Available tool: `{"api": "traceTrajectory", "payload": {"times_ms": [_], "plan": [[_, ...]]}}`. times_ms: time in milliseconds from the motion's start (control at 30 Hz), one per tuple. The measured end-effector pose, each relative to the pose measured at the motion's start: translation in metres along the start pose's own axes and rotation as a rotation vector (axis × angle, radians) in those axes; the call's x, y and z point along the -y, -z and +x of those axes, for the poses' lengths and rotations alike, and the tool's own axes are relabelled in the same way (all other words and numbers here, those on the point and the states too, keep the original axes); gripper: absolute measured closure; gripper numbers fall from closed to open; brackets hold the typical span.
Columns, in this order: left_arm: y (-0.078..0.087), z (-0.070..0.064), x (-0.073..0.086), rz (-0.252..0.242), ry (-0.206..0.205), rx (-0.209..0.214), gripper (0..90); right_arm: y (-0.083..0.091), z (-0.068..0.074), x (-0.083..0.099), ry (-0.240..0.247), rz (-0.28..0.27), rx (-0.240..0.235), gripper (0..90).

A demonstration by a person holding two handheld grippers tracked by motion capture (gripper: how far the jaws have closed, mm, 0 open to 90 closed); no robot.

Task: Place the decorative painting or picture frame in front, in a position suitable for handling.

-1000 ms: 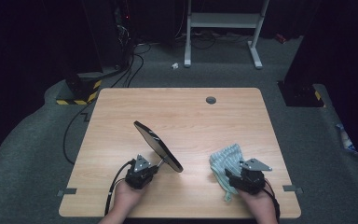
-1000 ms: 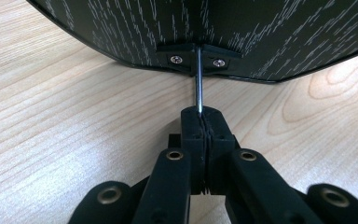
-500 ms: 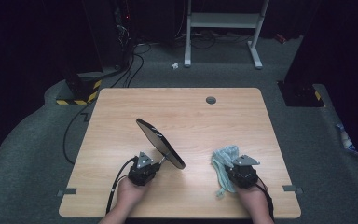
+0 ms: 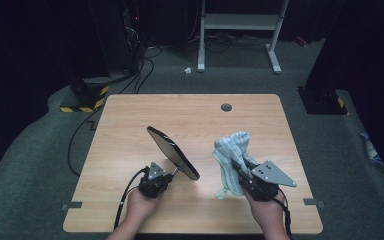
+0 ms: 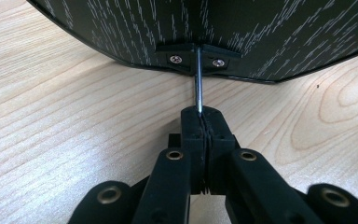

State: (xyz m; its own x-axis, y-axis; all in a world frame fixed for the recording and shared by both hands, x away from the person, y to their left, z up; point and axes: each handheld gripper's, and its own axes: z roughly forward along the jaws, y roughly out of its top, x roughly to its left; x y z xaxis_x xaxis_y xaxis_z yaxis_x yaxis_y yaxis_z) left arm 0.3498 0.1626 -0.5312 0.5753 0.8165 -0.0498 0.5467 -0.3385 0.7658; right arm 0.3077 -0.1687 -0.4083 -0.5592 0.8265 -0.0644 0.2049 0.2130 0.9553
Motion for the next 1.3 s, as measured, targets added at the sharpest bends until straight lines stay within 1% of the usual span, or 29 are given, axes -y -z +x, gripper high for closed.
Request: {"api": "traceTrajectory", "payload": {"times_ms": [33, 67, 100, 133, 233, 267, 300, 400, 433, 467, 500, 567, 667, 700, 733, 767, 800, 833, 900, 1033, 1100, 1300], "plan": [[-0.001, -0.001, -0.001, -0.001, 0.001, 0.000, 88.4, 0.000, 0.004, -0.006, 0.007, -0.016, -0.007, 73.8], [-0.001, -0.002, -0.001, 0.001, 0.008, 0.005, 88.4, -0.002, 0.010, -0.016, 0.020, -0.041, -0.018, 73.9], [-0.002, -0.002, -0.001, 0.000, -0.002, -0.002, 88.4, -0.003, 0.014, -0.022, 0.023, -0.054, -0.028, 73.8], [-0.002, -0.002, -0.001, -0.001, 0.001, 0.000, 88.4, -0.005, 0.021, -0.032, 0.035, -0.071, -0.046, 73.8], [-0.003, -0.002, -0.002, -0.005, 0.002, 0.002, 88.4, -0.014, 0.037, -0.054, 0.056, -0.105, -0.081, 73.8], [-0.003, -0.002, -0.002, -0.005, 0.004, 0.003, 88.4, -0.018, 0.044, -0.063, 0.068, -0.114, -0.097, 73.8], [-0.003, -0.002, -0.002, -0.005, 0.004, 0.003, 88.4, -0.021, 0.049, -0.068, 0.077, -0.117, -0.108, 73.8], [-0.003, -0.002, -0.002, -0.006, 0.004, 0.002, 88.5, -0.036, 0.069, -0.089, 0.110, -0.129, -0.147, 73.8], [-0.003, -0.002, -0.002, -0.004, 0.003, 0.000, 88.5, -0.039, 0.073, -0.093, 0.116, -0.131, -0.155, 73.8], [-0.003, -0.002, -0.002, -0.004, 0.003, 0.000, 88.5, -0.046, 0.081, -0.102, 0.127, -0.134, -0.165, 73.8], [-0.003, -0.002, -0.002, -0.003, 0.004, 0.001, 88.5, -0.049, 0.085, -0.106, 0.131, -0.134, -0.170, 73.8], [-0.003, -0.002, -0.002, -0.002, 0.003, 0.002, 88.5, -0.060, 0.095, -0.117, 0.140, -0.126, -0.187, 73.8], [-0.003, -0.002, -0.002, -0.001, 0.003, 0.000, 88.5, -0.078, 0.108, -0.130, 0.160, -0.091, -0.201, 73.7], [-0.003, -0.003, -0.002, -0.001, 0.003, -0.001, 88.6, -0.084, 0.111, -0.133, 0.168, -0.077, -0.203, 73.7], [-0.003, -0.003, -0.002, -0.001, 0.003, -0.001, 88.6, -0.093, 0.115, -0.136, 0.179, -0.043, -0.198, 73.7], [-0.002, -0.002, -0.002, 0.001, -0.003, -0.005, 88.6, -0.097, 0.117, -0.137, 0.185, -0.023, -0.197, 73.7], [-0.002, -0.002, -0.002, 0.001, -0.002, -0.004, 88.6, -0.106, 0.119, -0.137, 0.199, 0.021, -0.194, 73.9], [-0.002, -0.002, -0.002, -0.001, 0.000, -0.003, 88.6, -0.108, 0.119, -0.137, 0.208, 0.032, -0.190, 73.9], [-0.002, -0.002, -0.002, 0.000, 0.000, -0.003, 88.6, -0.108, 0.119, -0.134, 0.218, 0.030, -0.181, 74.1], [-0.003, -0.002, -0.003, 0.000, -0.003, -0.005, 88.6, -0.101, 0.116, -0.129, 0.219, 0.015, -0.177, 74.2], [-0.003, -0.002, -0.003, -0.001, -0.001, 0.000, 88.6, -0.098, 0.115, -0.126, 0.221, 0.001, -0.175, 74.2], [-0.004, -0.003, -0.003, -0.003, 0.002, -0.001, 88.7, -0.088, 0.116, -0.116, 0.245, -0.038, -0.160, 74.3]]}}
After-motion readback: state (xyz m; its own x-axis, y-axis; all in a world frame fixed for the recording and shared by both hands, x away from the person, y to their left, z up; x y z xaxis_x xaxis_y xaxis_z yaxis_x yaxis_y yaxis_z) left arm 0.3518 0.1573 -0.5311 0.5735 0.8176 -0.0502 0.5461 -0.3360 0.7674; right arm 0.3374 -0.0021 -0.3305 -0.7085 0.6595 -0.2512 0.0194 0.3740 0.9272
